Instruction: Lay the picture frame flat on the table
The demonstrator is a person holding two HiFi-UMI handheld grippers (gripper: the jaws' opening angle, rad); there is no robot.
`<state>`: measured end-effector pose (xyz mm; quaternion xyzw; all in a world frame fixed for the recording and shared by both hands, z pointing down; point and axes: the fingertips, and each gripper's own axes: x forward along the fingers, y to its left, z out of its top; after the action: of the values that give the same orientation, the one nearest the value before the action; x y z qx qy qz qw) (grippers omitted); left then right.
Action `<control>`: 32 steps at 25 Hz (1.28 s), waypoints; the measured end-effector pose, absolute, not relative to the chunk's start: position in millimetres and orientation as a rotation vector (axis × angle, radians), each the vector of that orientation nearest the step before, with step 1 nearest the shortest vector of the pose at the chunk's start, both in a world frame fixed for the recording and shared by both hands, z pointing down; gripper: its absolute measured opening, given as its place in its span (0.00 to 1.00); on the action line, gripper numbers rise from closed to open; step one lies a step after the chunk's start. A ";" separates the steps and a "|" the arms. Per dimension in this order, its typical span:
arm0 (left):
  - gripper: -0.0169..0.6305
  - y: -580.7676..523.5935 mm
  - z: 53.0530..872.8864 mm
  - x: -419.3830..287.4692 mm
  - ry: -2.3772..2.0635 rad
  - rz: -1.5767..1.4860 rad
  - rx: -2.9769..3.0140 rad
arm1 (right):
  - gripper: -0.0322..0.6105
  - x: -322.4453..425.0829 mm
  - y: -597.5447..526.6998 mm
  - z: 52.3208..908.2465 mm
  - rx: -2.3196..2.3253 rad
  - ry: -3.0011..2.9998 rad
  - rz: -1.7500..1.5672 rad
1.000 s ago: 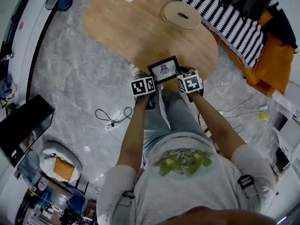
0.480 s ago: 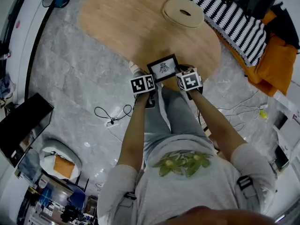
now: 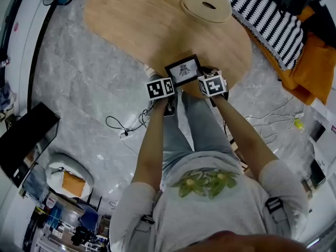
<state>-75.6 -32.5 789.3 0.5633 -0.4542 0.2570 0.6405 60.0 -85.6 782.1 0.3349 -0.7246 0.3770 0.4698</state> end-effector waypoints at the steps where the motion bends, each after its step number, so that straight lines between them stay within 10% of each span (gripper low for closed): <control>1: 0.16 -31.5 792.6 -75.1 -1.036 0.588 1.284 | 0.17 60.4 -84.9 785.2 0.818 -1.776 0.922; 32: 0.16 -18.8 866.0 -75.8 -1.043 0.645 1.249 | 0.17 60.0 -71.7 858.2 0.814 -1.750 0.919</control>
<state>-75.8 -18.8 866.0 0.5476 -0.4575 0.2828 0.6410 60.0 -71.7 858.2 0.3337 -0.7176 0.3770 0.4813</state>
